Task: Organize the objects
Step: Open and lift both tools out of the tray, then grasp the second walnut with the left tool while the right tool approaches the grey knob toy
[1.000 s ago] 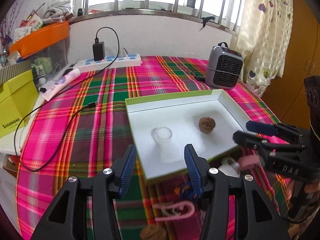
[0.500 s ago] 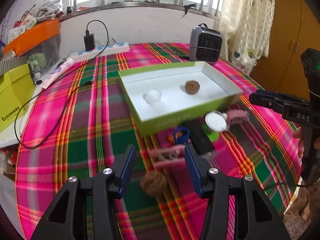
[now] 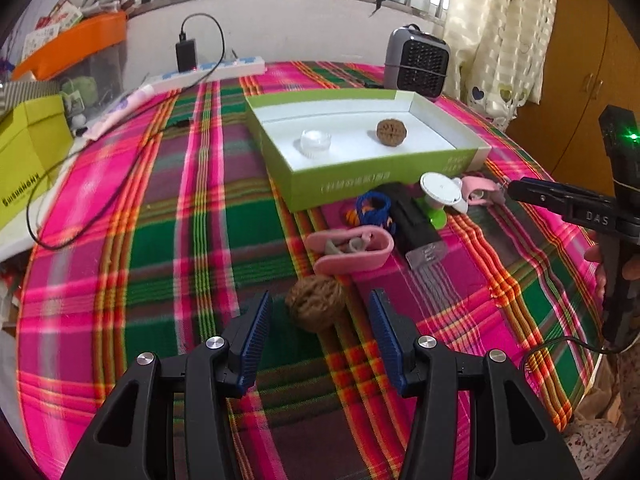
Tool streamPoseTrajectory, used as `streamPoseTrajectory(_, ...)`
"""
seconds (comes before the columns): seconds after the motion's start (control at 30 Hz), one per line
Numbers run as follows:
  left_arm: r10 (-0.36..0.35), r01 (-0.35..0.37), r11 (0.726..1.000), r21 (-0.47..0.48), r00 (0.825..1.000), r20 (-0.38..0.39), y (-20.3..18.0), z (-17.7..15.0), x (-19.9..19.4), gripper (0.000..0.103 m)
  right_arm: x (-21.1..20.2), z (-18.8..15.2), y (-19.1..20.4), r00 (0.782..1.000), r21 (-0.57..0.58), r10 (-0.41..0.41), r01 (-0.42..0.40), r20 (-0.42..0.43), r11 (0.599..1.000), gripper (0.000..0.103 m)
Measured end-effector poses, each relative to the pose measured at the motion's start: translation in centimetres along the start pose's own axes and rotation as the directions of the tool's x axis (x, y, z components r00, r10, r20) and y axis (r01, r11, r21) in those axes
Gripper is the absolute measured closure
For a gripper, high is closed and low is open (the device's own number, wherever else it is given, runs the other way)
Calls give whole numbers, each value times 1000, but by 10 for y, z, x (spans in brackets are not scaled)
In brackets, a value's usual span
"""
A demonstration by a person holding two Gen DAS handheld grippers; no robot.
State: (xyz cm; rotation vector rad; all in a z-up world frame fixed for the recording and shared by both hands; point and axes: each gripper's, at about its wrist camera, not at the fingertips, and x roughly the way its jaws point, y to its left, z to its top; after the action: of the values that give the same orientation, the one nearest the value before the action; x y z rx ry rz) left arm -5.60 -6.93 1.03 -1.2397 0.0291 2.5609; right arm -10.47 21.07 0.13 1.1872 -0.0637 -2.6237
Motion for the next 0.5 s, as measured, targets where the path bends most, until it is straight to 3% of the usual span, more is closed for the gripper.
streamPoseTrajectory(0.5,11,-11,1000,-4,1000,23,-2,-4,0,54,18,-5,14,989,-65,134,-138,-69,988,51)
